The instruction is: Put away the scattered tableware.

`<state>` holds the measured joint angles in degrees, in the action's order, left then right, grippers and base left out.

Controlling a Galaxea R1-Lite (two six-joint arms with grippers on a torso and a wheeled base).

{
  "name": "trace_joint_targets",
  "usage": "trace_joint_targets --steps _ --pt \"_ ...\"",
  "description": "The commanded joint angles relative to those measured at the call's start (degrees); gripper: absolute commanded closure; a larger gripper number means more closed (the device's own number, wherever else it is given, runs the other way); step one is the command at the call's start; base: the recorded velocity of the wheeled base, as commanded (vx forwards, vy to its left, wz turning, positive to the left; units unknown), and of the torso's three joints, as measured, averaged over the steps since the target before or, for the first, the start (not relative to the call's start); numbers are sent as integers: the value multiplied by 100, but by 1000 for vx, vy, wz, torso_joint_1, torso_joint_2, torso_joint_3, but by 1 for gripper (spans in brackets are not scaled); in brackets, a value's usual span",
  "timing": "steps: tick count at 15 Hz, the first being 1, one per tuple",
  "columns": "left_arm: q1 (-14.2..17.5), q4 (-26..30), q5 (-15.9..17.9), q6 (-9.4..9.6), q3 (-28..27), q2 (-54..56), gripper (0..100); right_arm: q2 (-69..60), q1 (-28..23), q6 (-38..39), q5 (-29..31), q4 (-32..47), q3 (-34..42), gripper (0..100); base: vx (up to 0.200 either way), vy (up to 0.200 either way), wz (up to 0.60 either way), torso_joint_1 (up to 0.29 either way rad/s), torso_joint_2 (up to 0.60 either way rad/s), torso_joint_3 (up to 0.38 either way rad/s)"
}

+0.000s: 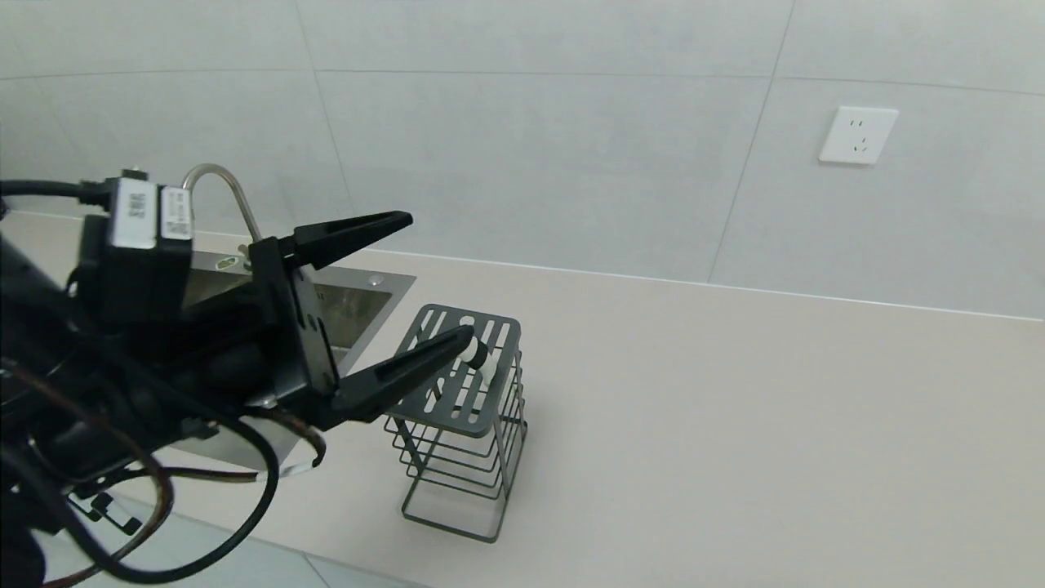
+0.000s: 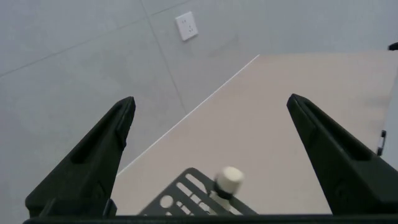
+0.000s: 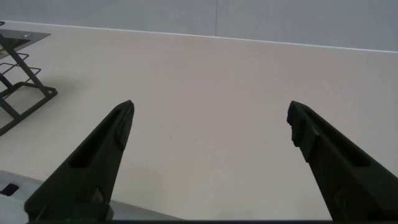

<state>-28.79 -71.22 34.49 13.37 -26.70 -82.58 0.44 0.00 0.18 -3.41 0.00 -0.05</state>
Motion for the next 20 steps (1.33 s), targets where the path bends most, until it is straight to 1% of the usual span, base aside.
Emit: trace_joint_targets --steps 1,2,3,4,5,6,7,8,9,10,11,12,13,14,15,16,17,18,20 --pt "41 -94 -47 -63 622 805 0 9 0 -1 -1 -9 -4 0 0 0 0 0 0 0" --pt "234 -41 -241 -72 1017 1394 0 9 0 -1 -1 -9 -4 0 0 0 0 0 0 0" --pt "515 -41 -443 -80 1255 1710 0 9 0 -1 -1 -9 -4 0 0 0 0 0 0 0" --pt "963 -6 -671 -133 1536 2185 0 9 0 -1 -1 0 5 0 0 0 0 0 0 0" --pt "1183 20 -759 -212 1668 2413 0 9 0 -1 -1 0 5 0 0 0 0 0 0 0" --pt "1526 55 -856 -344 1923 2817 0 9 0 -1 -1 -9 -4 0 0 0 0 0 0 0" --pt "1737 82 -926 -406 2125 3090 0 9 0 -1 -1 0 -4 0 0 0 0 0 0 0" --pt "2370 451 -1164 -406 2529 3978 0 9 0 -1 -1 0 5 0 0 0 0 0 0 0" --pt "2607 908 -1234 -423 2555 4426 0 9 0 -1 -1 0 -4 0 0 0 0 0 0 0" --pt "2739 1330 -1278 -432 2555 4760 0 9 0 -1 -1 0 -4 0 0 0 0 0 0 0" --pt "2976 2718 -1357 -520 2538 5630 0 9 0 -1 -1 0 5 0 0 0 0 0 0 0" --pt "3090 3650 -1357 -494 2476 6184 0 9 0 -1 -1 0 5 0 0 0 0 0 0 0" --pt "3240 4415 -1357 -485 2380 6658 0 9 0 -1 -1 -9 5 0 0 0 0 0 0 0" --pt "3372 4845 -1357 -511 2345 6966 0 9 0 -1 -1 -9 5 0 0 0 0 0 0 0" --pt "3503 5083 -1357 -529 2353 7221 0 9 0 -1 -1 0 5 0 0 0 0 0 0 0" --pt "3565 5179 -1331 -529 2485 7441 0 9 0 -1 -1 -9 -4 0 0 0 0 0 0 0" --pt "3477 5179 -1243 -520 2652 7528 0 9 0 -1 -1 -9 5 0 0 0 0 0 0 0" --pt "3310 5285 -1120 -538 2670 7572 0 9 0 -1 -1 0 -4 0 0 0 0 0 0 0" --pt "2950 5478 -1076 -581 2661 7634 0 9 0 -1 -1 0 -4 0 0 0 0 0 0 0"
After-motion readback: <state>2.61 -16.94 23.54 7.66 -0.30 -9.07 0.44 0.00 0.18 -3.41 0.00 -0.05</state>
